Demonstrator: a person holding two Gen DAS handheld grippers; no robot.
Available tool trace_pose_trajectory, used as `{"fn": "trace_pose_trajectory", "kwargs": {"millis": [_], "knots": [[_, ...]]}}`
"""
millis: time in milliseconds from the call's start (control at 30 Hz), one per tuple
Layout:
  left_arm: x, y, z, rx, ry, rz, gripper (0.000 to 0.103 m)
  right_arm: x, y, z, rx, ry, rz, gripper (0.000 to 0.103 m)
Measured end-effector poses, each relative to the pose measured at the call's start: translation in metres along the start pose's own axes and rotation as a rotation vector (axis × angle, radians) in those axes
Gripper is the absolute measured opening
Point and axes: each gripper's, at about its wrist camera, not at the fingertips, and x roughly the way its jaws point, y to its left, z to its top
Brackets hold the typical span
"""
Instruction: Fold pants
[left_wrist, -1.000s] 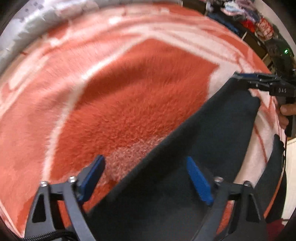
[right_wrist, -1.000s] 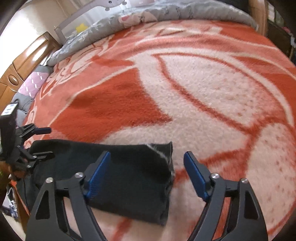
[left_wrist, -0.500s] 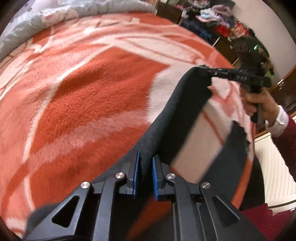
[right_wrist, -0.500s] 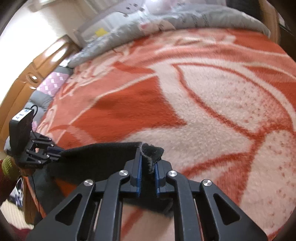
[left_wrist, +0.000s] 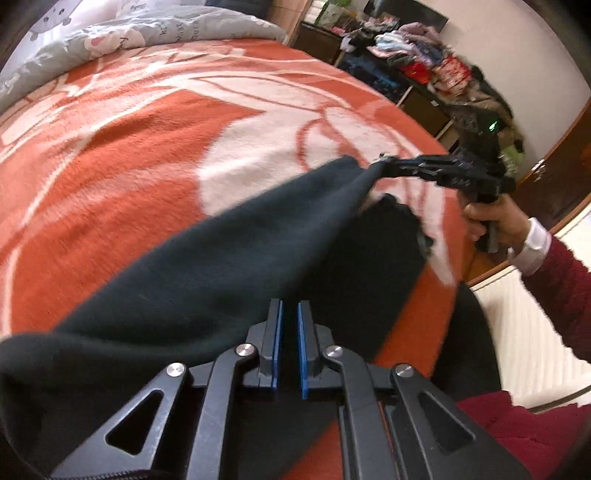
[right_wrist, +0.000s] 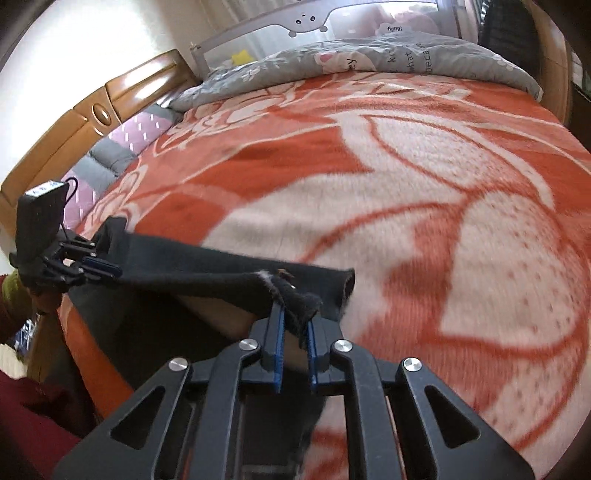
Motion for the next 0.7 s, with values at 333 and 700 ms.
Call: {"fn": "trace_pose_trajectory", "kwargs": {"millis": [333,700], "knots": [[0.005,-0.019,-0.024,0.046,0.027,0.109,0.017,-0.016,0.019,-0.035,0.013,0.012,-0.033,0.003],[0.022,-0.008,-0.016,0.338,0.096,0.409,0.060,-0.026,0.034,-0.062,0.347,-0.020,0.043,0.053]]}}
